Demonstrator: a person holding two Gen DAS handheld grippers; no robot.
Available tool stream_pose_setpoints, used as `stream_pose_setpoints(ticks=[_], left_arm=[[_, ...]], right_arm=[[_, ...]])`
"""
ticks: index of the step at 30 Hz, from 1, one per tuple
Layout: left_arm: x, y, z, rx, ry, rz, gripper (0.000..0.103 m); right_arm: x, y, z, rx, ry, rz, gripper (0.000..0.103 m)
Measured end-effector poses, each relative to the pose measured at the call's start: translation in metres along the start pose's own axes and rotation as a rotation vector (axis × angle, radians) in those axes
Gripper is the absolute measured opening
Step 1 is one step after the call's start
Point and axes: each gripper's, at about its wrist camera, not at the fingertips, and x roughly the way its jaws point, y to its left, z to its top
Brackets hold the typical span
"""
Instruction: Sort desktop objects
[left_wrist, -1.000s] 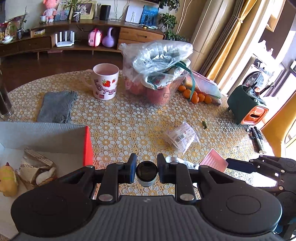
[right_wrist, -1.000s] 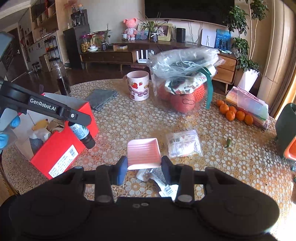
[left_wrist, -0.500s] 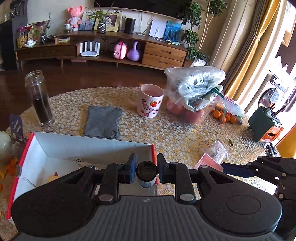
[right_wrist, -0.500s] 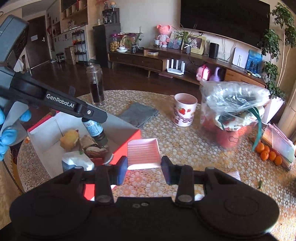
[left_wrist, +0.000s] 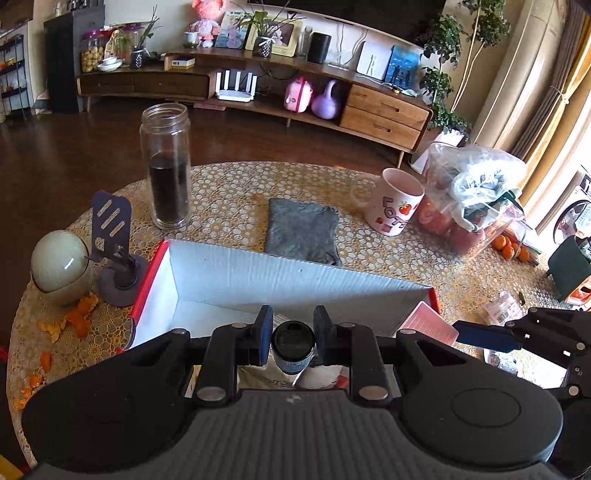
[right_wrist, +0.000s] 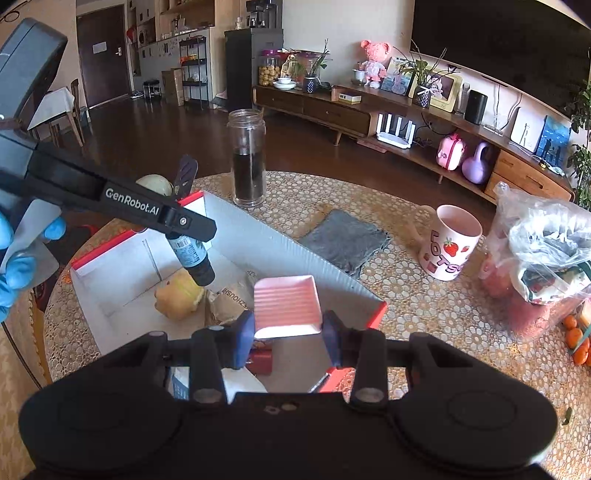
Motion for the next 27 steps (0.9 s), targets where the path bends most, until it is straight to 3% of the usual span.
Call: stream_pose_setpoints(ticks=[15, 27], left_arm=[[0.045, 0.032, -0.004, -0.002, 0.001, 0.073, 0.022], [0.075, 0.037, -0.011, -0.008, 0.057, 0.092, 0.022]], right_arm=[[0.068, 0.017, 0.004, -0.014, 0.116, -0.02, 0.039], [0.089, 0.029, -0.002, -0.051, 0.172, -0.013, 0.039]])
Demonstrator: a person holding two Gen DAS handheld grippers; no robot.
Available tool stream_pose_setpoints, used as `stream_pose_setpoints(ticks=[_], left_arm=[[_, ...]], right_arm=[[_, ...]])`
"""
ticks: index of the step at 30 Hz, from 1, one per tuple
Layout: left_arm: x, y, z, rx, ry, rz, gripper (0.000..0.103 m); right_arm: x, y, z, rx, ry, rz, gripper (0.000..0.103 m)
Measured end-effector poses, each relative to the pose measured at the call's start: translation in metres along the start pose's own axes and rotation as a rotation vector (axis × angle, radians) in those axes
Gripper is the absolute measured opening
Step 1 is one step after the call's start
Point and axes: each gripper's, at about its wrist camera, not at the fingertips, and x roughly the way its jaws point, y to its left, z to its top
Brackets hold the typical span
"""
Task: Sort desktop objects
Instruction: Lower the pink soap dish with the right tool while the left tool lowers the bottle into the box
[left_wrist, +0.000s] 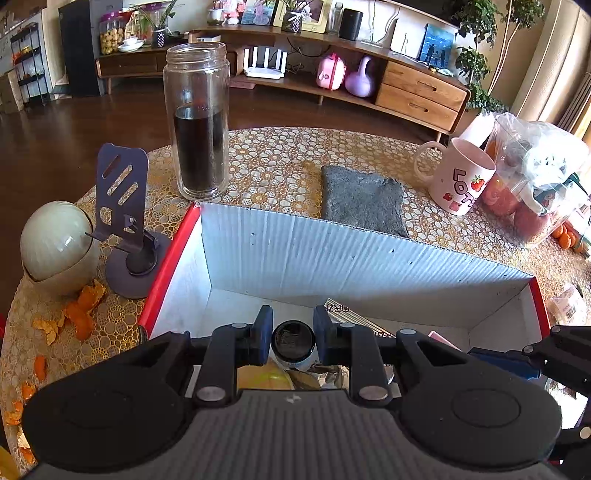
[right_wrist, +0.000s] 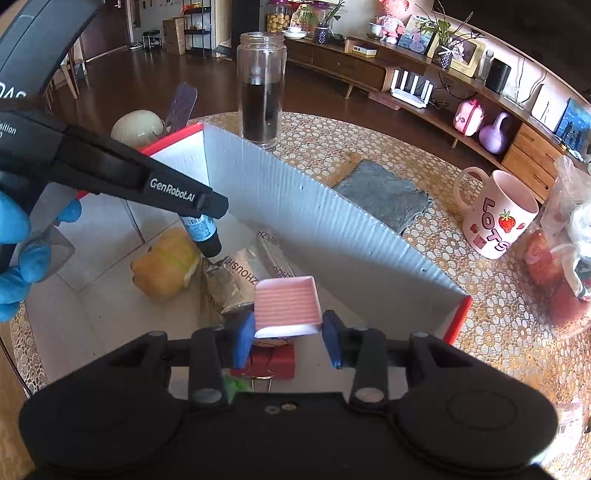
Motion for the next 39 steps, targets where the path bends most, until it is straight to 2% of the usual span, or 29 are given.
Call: stream_pose_setpoints(ticks=[11, 16, 18, 19, 24, 31, 37, 39], left_arm=[[0.011, 0.003, -0.01, 0.001, 0.078, -0.001, 0.022], [0.01, -0.002, -0.01, 0.019, 0.088, 0.005, 0.022], [0.008, -0.005, -0.011, 0.031, 0.087, 0.01, 0.022], [0.007, -0.006, -0.011, 0.036, 0.085, 0.01, 0.023], [0.001, -0.014, -0.016, 0.067, 0.082, 0.027, 0.023], [-0.023, -0.023, -0.023, 0.077, 0.037, 0.027, 0.023], [-0.052, -0.037, -0.03, 0.098, -0.001, -0.008, 0.023], [-0.06, -0.041, -0.033, 0.101, -0.003, -0.019, 0.023]], right_arm=[[0.003, 0.0, -0.004, 0.008, 0.013, 0.018, 0.042], [-0.004, -0.004, -0.006, 0.018, 0.003, 0.043, 0.053], [-0.008, -0.006, -0.008, 0.021, -0.007, 0.039, 0.065], [-0.011, -0.006, -0.009, 0.02, -0.015, 0.042, 0.067], [-0.024, -0.008, -0.014, 0.018, -0.037, 0.062, 0.067], [-0.048, -0.012, -0.022, 0.026, -0.07, 0.09, 0.067], [-0.074, -0.016, -0.034, 0.027, -0.095, 0.099, 0.067], [-0.084, -0.018, -0.038, 0.032, -0.107, 0.102, 0.072]])
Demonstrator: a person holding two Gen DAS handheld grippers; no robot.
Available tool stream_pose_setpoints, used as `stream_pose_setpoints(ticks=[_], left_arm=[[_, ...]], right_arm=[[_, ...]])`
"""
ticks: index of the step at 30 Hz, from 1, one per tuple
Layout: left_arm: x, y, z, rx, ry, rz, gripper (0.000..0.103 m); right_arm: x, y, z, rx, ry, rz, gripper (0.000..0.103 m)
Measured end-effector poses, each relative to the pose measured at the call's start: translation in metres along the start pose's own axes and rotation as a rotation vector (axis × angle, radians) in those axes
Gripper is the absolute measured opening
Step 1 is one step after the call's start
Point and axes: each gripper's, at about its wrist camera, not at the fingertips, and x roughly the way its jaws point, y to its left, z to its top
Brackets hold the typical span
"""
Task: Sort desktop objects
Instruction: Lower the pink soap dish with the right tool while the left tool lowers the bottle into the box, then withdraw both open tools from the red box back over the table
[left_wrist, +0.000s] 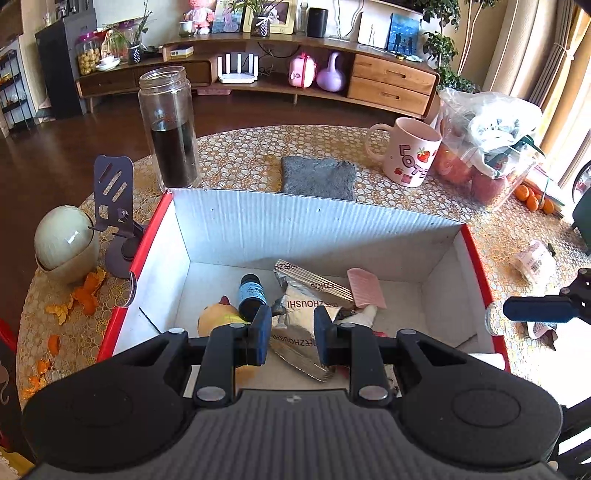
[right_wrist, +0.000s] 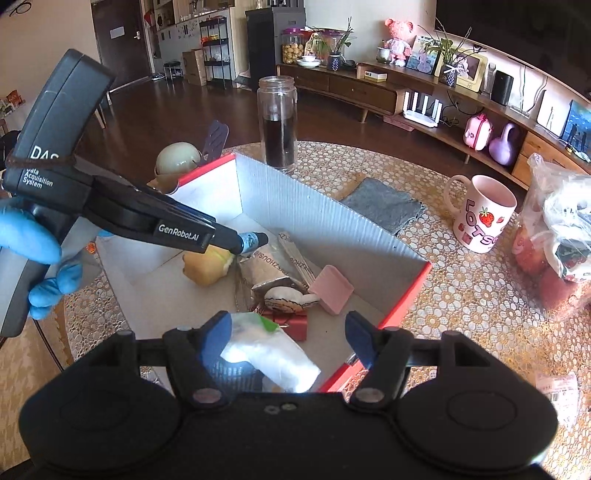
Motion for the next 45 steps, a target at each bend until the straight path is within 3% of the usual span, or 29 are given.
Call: stream_pose_setpoints(ticks=[12, 13, 14, 16, 27, 42, 45], left_arm=[[-0.048, -0.035, -0.019, 0.046, -0.056, -0.027, 0.025], [-0.051, -0.038, -0.021, 0.049, -0.061, -0.029, 0.032], [-0.054, -0.041, -0.022, 0.052, -0.065, -0.032, 0.051], [-0.063, -0.047, -0.027, 0.055, -0.09, -0.037, 0.073], [-0.085, -0.095, -0.05, 0.111, -0.131, -0.064, 0.076], [-0.073, -0.187, -0.076, 0.25, -0.123, -0.16, 0.077], [-0.066, -0.208, -0.073, 0.271, -0.121, -0.181, 0.084]], right_arm=[[-0.059, 0.0, -0.023, 0.007, -0.075, 0.002, 0.079], [-0.064, -0.001, -0.025, 0.01, -0.08, 0.003, 0.079], [-0.067, -0.001, -0.028, 0.015, -0.084, 0.003, 0.08], [-0.075, -0.003, -0.034, 0.025, -0.093, -0.006, 0.082], [-0.112, -0.031, -0.089, 0.108, -0.142, -0.051, 0.092], [-0.144, -0.097, -0.165, 0.215, -0.156, -0.198, 0.092], [-0.145, -0.111, -0.177, 0.232, -0.153, -0.232, 0.092]])
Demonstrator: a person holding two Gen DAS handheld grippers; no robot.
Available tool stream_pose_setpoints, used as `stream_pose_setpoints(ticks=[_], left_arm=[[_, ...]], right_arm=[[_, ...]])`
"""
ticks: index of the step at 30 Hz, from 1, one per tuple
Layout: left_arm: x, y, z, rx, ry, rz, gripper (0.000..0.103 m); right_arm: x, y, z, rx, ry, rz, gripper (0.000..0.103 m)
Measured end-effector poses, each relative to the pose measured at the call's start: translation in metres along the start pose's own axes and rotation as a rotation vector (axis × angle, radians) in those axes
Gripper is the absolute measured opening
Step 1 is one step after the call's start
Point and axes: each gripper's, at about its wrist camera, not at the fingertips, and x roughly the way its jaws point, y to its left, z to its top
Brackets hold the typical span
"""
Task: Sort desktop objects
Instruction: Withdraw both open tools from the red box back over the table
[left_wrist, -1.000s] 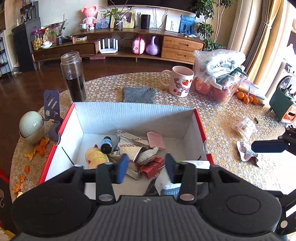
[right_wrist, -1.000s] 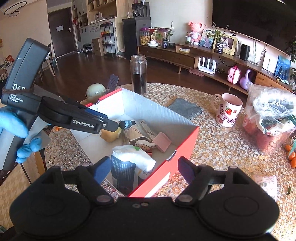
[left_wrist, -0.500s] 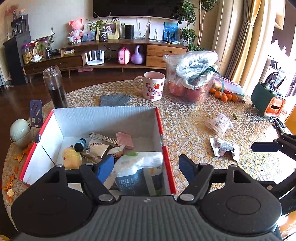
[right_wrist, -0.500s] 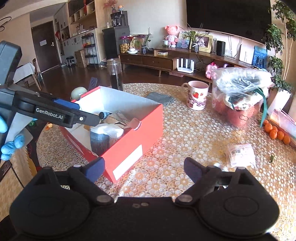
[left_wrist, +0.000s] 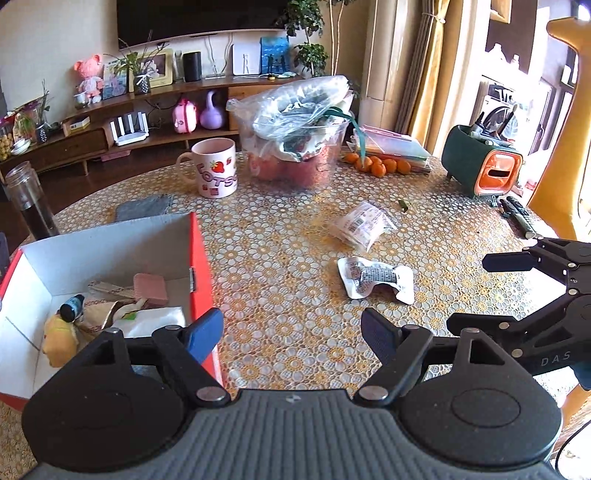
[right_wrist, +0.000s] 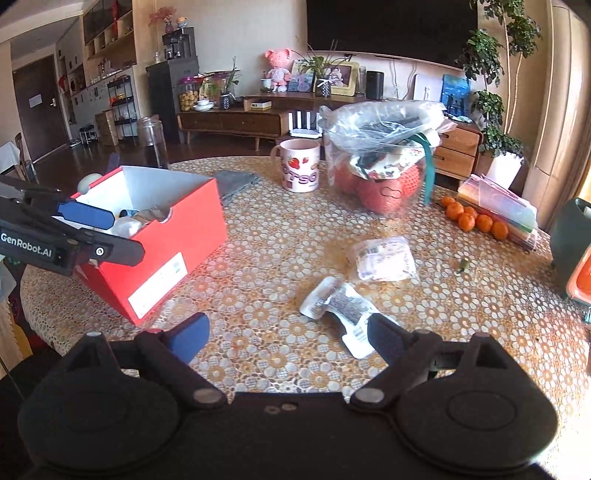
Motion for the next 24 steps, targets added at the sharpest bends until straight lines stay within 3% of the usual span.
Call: stream_pose_setpoints(ticks=[4, 8, 24], left_arm=[[0.019, -0.017, 0.009, 0.024, 0.009, -0.028, 0.086], [0.041, -0.028, 0.019, 0.037, 0.019, -0.032, 0.103], [0.137, -0.054, 0.07, 0.181, 0.077, -0.078, 0.103]], right_arm=[[0.004, -0.018, -0.008, 0.015, -0.007, -0.035, 0.092], [0.013, -0.032, -0.016, 0.007, -0.006, -0.064, 0.092], [0.073, -0.055, -0.021, -0.054, 0.063, -0.058, 0.091]])
